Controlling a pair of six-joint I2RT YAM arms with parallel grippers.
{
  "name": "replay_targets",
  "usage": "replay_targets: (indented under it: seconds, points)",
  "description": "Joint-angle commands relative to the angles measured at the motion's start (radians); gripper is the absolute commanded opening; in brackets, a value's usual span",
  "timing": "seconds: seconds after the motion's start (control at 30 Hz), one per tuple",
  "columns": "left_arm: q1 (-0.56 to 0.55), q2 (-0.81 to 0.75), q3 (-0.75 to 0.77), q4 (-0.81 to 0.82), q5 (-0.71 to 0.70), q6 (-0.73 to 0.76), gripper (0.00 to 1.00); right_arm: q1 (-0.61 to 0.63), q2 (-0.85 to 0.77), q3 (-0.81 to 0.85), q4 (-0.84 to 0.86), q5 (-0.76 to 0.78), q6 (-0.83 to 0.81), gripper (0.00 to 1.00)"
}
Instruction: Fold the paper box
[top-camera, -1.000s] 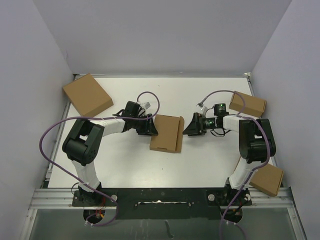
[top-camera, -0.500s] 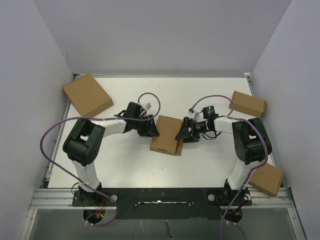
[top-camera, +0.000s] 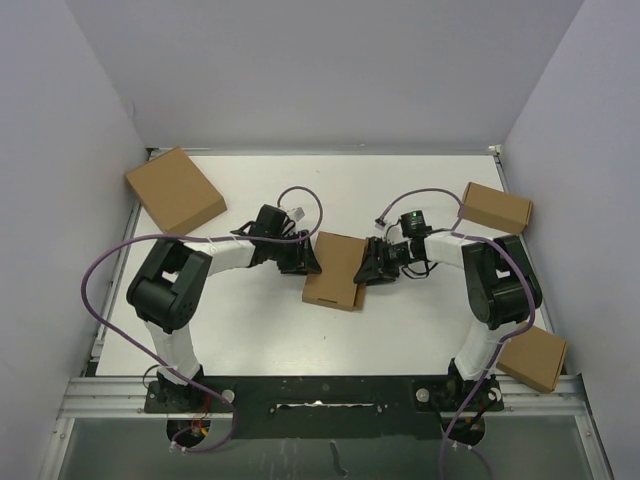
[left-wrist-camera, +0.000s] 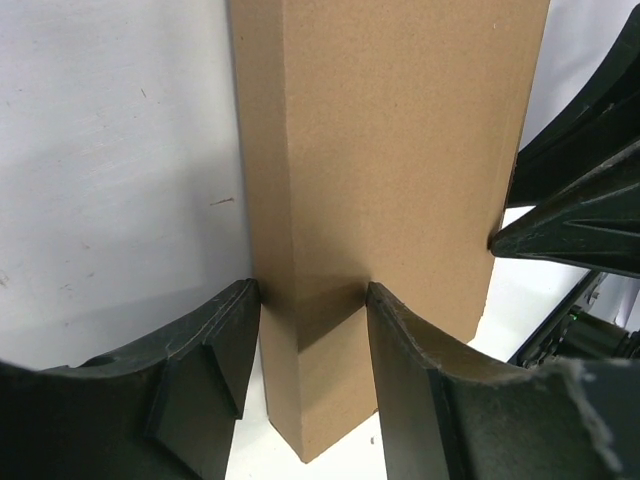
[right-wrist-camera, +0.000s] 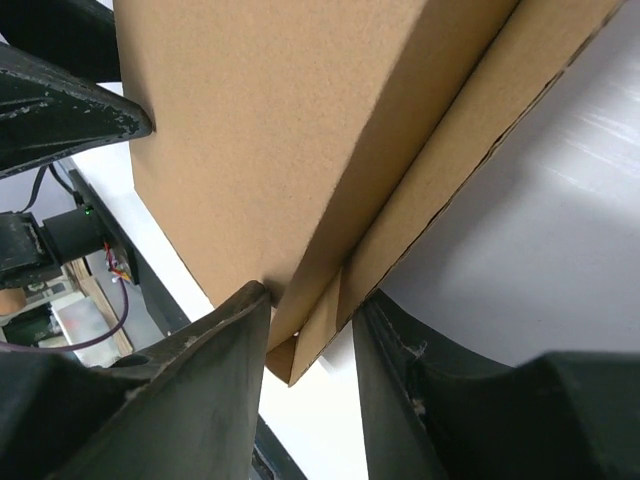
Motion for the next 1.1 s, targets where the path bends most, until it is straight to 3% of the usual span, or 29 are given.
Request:
replay_targets:
  seconds: [0.0,0.13,0.33,0.43,0.8,1.07]
  points:
    - [-0.013,-0.080,-0.006,0.036,0.009,-0.025,0.47,0.001,0.000,0.038,-0.014,0.076,-0.044,0.37]
    - [0.003,-0.140,-0.039,0.055,-0.012,-0.037,0.56,-0.020,0.004,0.034,-0.005,0.058,-0.050,0.37]
    - [0.048,-0.251,-0.137,0.117,-0.052,-0.083,0.88,-0.072,0.024,0.009,0.032,-0.002,-0.035,0.36]
    - [0.058,-0.269,-0.184,0.175,-0.032,-0.132,0.96,-0.111,0.040,-0.007,0.057,-0.049,-0.017,0.36]
    - [0.059,-0.140,-0.250,0.429,0.045,-0.346,0.98,-0.175,0.098,-0.040,0.147,-0.173,0.037,0.35]
    - [0.053,-0.055,-0.177,0.417,0.045,-0.338,0.91,-0.210,0.111,-0.055,0.173,-0.200,0.035,0.32]
